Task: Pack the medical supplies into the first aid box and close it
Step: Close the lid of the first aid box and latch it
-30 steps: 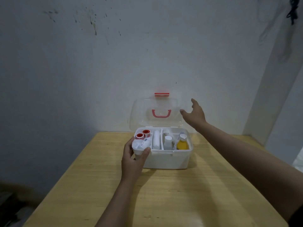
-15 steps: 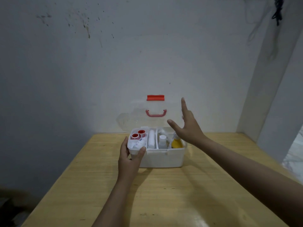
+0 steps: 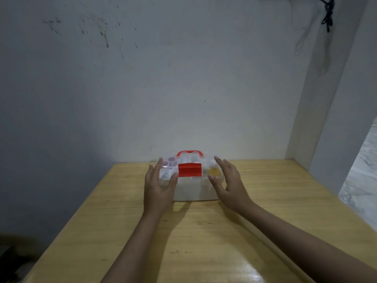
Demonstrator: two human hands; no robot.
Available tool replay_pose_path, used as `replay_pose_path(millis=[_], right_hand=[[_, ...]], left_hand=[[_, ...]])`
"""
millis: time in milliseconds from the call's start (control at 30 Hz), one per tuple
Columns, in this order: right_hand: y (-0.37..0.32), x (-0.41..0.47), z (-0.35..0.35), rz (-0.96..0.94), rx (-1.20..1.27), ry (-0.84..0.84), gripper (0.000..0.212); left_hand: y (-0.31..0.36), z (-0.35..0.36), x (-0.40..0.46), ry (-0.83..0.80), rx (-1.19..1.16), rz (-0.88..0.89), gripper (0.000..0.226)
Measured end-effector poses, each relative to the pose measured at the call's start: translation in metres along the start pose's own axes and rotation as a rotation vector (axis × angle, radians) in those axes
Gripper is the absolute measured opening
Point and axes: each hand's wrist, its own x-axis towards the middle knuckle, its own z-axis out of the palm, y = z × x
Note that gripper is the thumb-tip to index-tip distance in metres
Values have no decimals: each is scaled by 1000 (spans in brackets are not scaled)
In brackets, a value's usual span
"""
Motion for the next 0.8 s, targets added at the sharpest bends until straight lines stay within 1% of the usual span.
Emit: replay_pose_path(millis=[33,100,200,267,400,500,600,667,733,800], right_hand=[[-1,0,0,7,19,14,64],[-6,2,0,24,43,48,58],[-19,7,2,87,88,107,47],[-29,15,3,202,155,138,43],[-42,34,12,438,179,154,54],[-45,38,18,511,200,150,64],[-43,32,14,494,280,93,67],[-38,26,12,437,263,45,65],[-35,18,14,363,132,22,70],[-32,10,17,283,-22,4,80]], left_hand=[[0,0,0,-1,-13,7,49],[0,0,-1,15,-51,3,36],[1,2,-1,70,-95,-16,28],[2,5,-1,102,-114,-21,26],[2,5,1,131,-135,-20,26],[-1,5,1,127,-126,-9,27],[-5,5,2,122,-132,-4,29],[-6,6,3,125,-137,5,28],[-8,7,3,128,-138,10,27],[-9,7,3,129,-137,10,28]])
